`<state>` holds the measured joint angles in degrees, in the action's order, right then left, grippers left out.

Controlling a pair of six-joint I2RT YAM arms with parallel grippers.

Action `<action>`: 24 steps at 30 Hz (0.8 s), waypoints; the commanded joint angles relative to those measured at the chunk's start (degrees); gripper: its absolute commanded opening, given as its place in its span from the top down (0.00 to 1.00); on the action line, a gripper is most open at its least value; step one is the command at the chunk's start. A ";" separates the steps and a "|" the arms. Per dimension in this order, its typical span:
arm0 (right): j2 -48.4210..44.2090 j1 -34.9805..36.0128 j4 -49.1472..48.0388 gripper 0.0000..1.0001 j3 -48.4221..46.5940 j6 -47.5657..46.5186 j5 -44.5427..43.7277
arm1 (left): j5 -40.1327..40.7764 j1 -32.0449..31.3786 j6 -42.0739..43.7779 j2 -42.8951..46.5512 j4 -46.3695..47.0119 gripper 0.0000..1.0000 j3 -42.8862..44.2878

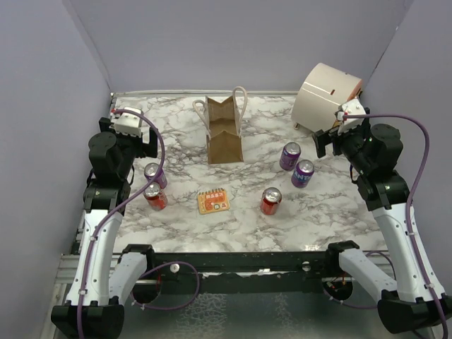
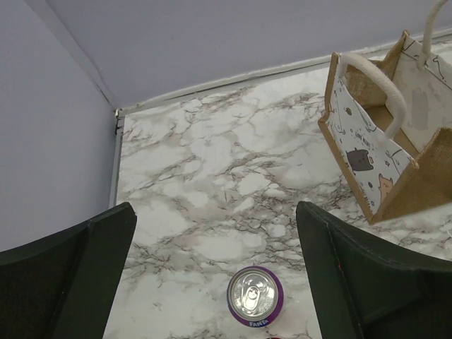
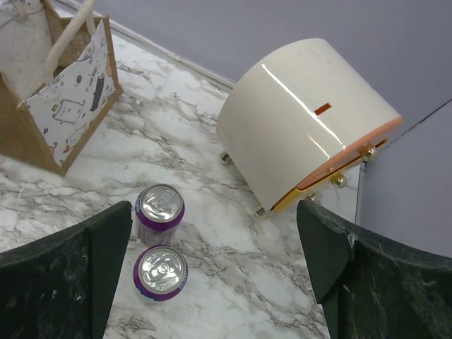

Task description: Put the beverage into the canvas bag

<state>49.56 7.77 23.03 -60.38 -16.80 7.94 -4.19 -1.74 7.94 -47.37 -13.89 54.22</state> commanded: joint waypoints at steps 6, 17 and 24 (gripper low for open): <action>0.10 -0.03 1.36 0.00 -2.08 -0.12 4.79 | 2.00 -0.47 -1.50 1.82 4.74 0.01 -2.23; 2.71 -0.03 2.51 0.00 -3.38 -0.64 10.03 | -1.82 -0.56 -1.56 -0.58 6.97 0.01 -2.73; 5.28 -0.04 1.72 0.00 -2.01 -3.63 18.56 | -9.77 -0.64 -0.03 -3.61 6.71 0.01 -2.70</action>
<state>53.84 7.77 24.60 -61.87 -18.06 19.18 -7.49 -2.00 6.83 -49.65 -8.56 51.51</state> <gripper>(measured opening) 0.996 0.992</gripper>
